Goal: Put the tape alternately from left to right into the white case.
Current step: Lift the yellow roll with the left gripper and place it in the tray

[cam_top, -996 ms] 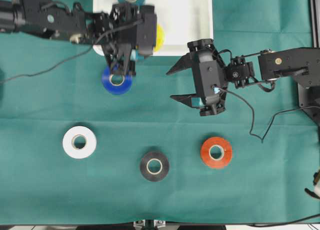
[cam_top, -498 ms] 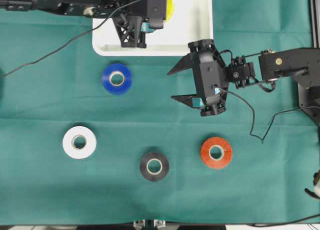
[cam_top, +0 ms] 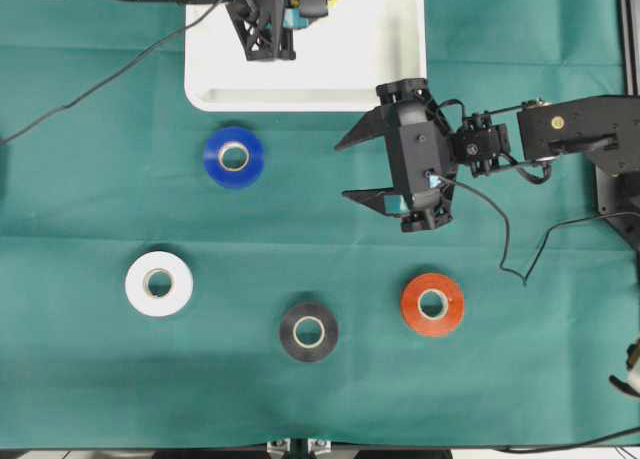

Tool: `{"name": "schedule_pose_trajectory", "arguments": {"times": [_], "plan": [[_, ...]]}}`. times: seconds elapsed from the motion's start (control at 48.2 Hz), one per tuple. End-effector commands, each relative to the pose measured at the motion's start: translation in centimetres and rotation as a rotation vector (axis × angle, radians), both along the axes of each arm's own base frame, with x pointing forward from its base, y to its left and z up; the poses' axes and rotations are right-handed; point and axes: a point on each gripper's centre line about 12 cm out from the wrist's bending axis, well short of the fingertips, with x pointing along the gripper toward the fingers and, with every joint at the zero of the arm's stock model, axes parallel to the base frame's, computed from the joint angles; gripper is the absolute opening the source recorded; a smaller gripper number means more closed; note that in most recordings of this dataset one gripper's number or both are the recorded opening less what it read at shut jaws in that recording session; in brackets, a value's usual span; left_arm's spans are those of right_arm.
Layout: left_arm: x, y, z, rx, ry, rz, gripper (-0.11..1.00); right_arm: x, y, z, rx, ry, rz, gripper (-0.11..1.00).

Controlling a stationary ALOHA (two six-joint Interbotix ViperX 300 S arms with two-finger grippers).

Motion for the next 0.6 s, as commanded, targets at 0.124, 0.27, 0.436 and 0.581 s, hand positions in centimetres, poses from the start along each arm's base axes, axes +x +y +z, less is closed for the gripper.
{"name": "schedule_pose_trajectory", "arguments": {"times": [0.124, 0.27, 0.436, 0.581], "plan": [[0.6, -0.1, 1.7, 0.034, -0.044, -0.02, -0.02, 0.2, 0.2, 1.3, 0.004, -0.043, 0.005, 0.76], [0.5, -0.2, 1.6, 0.029, -0.043, -0.018, 0.04, 0.2, 0.2, 1.2, 0.004, -0.041, 0.005, 0.76], [0.1, -0.4, 1.6, 0.028, -0.038, -0.018, 0.43, 0.2, 0.2, 1.2, 0.004, -0.041, 0.005, 0.76], [-0.3, -0.5, 1.5, 0.023, -0.032, -0.016, 0.83, 0.2, 0.2, 1.2, 0.005, -0.042, 0.005, 0.76]]}}
